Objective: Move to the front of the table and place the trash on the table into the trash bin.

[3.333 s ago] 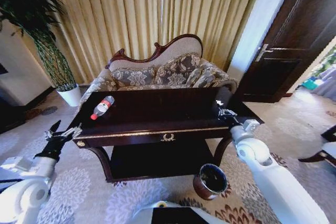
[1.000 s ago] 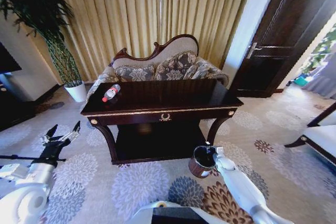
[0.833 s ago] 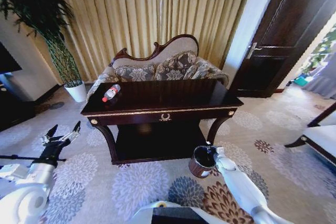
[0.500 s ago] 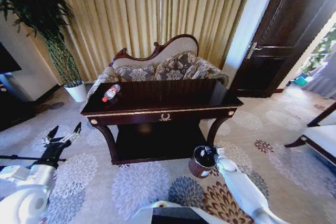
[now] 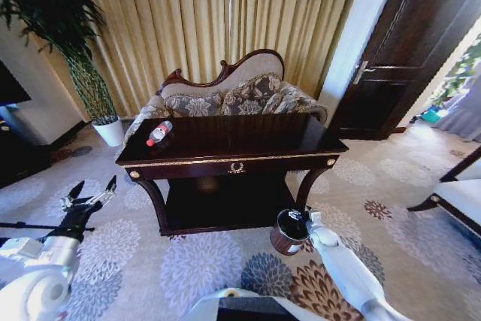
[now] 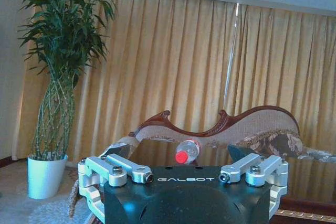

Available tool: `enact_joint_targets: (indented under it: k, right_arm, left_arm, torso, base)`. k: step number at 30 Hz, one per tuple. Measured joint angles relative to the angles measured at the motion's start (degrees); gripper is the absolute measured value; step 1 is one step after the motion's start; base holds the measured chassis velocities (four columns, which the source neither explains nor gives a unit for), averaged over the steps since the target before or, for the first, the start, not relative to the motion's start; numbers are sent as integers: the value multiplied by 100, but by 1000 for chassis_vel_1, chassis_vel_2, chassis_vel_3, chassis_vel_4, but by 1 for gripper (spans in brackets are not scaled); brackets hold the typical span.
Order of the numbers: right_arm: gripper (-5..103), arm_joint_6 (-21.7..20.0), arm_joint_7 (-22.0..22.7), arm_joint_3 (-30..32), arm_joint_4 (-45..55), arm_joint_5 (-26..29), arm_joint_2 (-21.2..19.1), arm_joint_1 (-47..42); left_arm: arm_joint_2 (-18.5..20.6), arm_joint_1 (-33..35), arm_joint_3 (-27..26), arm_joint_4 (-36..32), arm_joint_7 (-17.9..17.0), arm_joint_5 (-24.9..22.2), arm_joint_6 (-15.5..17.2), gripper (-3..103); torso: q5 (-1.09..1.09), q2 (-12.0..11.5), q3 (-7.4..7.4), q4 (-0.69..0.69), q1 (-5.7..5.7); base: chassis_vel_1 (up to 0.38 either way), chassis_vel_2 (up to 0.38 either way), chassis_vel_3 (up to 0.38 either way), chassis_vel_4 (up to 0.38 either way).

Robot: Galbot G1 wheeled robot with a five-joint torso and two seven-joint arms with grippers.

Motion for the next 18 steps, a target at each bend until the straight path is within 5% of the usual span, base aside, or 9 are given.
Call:
enact_joint_targets:
  k: [18]
  right_arm:
    - [100, -6, 7, 7, 21, 23, 0, -10]
  left_arm:
    - [-8, -16, 6, 23, 0, 6, -5, 100]
  torso:
    - [0, 0, 0, 0, 0]
  base:
    - [0, 0, 0, 0]
